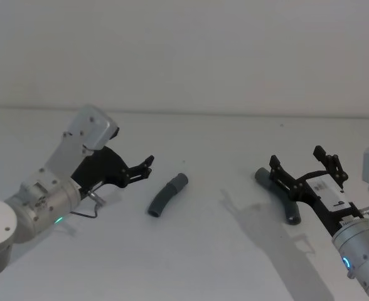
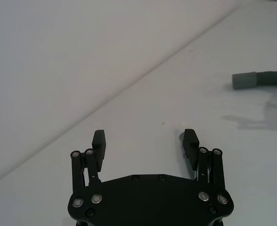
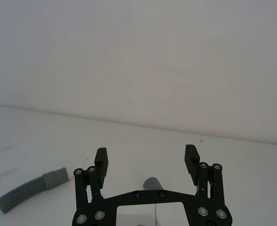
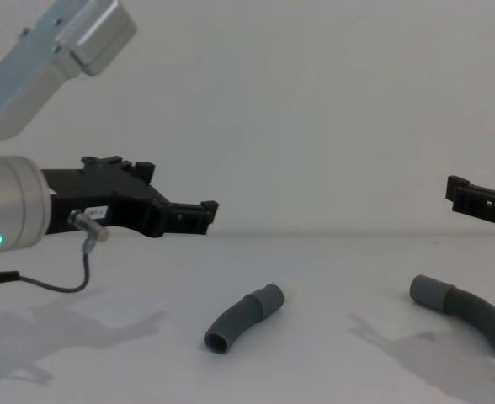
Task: Use both hands to pick up one end of the pipe from the table, align the ends, and insert them.
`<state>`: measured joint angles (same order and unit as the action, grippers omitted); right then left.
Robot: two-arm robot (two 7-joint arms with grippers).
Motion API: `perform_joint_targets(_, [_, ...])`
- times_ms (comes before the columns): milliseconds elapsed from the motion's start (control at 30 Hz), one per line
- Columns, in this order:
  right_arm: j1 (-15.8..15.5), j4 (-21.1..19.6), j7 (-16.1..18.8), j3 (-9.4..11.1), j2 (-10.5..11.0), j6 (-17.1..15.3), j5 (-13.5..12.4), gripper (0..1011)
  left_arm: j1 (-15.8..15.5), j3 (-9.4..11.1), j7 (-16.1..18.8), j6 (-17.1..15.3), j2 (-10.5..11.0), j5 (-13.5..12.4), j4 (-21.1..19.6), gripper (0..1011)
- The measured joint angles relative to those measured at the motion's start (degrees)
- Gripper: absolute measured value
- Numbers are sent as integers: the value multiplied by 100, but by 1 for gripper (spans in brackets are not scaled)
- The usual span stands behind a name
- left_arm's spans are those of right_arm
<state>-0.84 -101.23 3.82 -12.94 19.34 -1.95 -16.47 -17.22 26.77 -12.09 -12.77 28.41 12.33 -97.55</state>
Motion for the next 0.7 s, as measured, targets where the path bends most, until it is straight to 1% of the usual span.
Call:
perform_joint_targets(200, [0, 0, 0, 0, 0, 0, 0, 1001, -194, 115, -187, -237, -89, -18, 53, 1001])
perform_joint_targets(267, [0, 0, 0, 0, 0, 0, 0, 1001, -302, 171, -261, -396, -163, -22, 96, 1000])
perform_joint_targets(367, [0, 0, 0, 0, 0, 0, 0, 1001, -370, 205, -298, -520, -221, -22, 136, 1001])
perform_joint_targets(700, [0, 0, 0, 0, 0, 0, 0, 1001, -654, 319, -334, -1150, -572, -16, 424, 1000])
